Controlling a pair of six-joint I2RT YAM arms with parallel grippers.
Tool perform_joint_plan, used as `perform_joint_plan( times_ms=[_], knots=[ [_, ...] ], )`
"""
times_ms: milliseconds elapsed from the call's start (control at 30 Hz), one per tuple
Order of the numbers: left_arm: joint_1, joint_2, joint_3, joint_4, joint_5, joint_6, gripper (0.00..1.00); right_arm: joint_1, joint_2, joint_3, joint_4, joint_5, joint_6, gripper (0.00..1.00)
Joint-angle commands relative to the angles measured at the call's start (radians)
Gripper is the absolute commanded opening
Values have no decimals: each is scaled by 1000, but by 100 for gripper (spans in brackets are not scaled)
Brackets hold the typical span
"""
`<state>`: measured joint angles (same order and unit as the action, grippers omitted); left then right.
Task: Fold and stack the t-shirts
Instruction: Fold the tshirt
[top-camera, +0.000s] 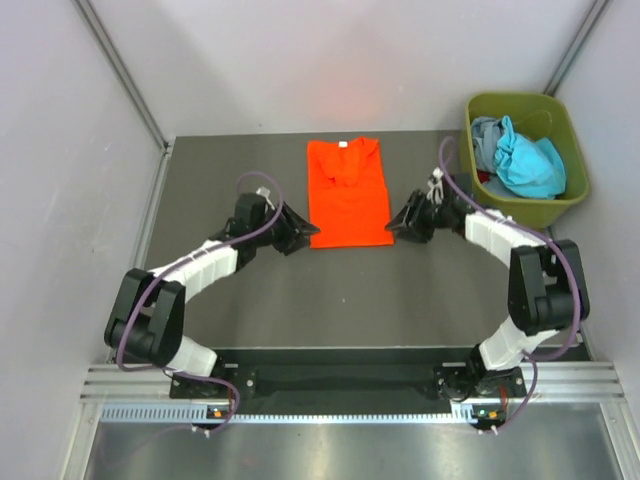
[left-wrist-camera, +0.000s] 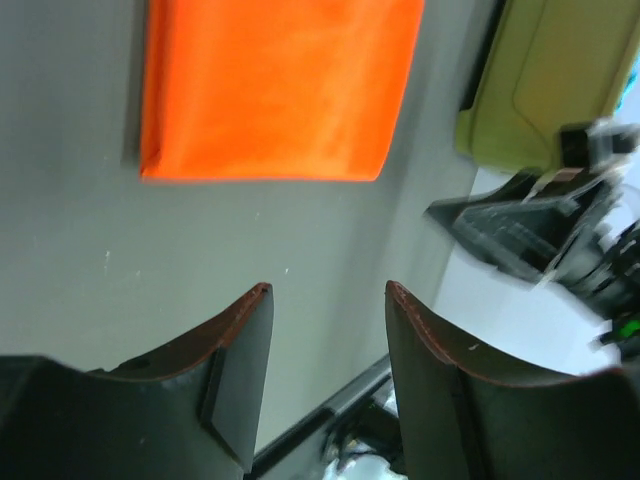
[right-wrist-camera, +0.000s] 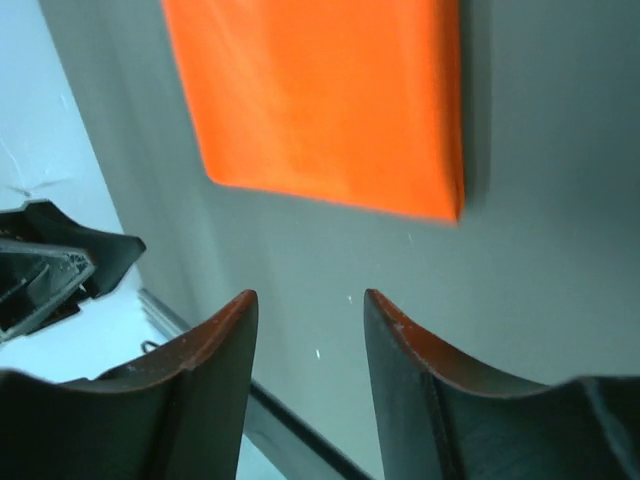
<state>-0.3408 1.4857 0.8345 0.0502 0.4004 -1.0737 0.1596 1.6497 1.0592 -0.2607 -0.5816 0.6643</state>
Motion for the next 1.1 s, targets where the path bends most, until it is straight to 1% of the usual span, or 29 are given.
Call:
perform_joint_plan(
  times_ms=[0,33,67,100,167,233,300,333,433,567,700,833,967,1067],
  knots=[
    [-44,-41,-141,230,-162,-251,54,34,-109,-197,253,55,215,46],
    [-76,-38,-212,296,-194,-291,54,40,-149,-287,365,81,248,46],
    [-92,-25,-234,369,-227,-330,54,53,-165,-326,411,97,279,45],
    [-102,-15,-241,367,-277,-330,54,60,-175,-359,451,114,325,45],
    [-119,22,-230,349,-308,-322,54,69,-183,-442,556,150,366,45],
    [-124,38,-241,365,-351,-342,54,69,-176,-514,650,172,429,46],
    [-122,61,-252,392,-376,-364,55,70,-171,-563,685,204,463,47],
    [-122,76,-245,376,-393,-365,56,70,-168,-576,715,216,469,47],
    [-122,108,-221,300,-475,-374,55,69,-162,-610,753,269,483,48],
    [-121,149,-241,327,-505,-449,51,70,-131,-617,798,322,504,49],
    [-122,188,-230,324,-503,-473,48,69,-73,-608,857,341,543,49],
    [-122,208,-222,307,-511,-486,48,72,-4,-605,908,328,598,47],
    [-124,208,-204,278,-509,-482,49,75,1,-614,904,345,659,46],
    [-132,208,-169,209,-502,-485,49,84,10,-608,890,347,678,45]
  ],
)
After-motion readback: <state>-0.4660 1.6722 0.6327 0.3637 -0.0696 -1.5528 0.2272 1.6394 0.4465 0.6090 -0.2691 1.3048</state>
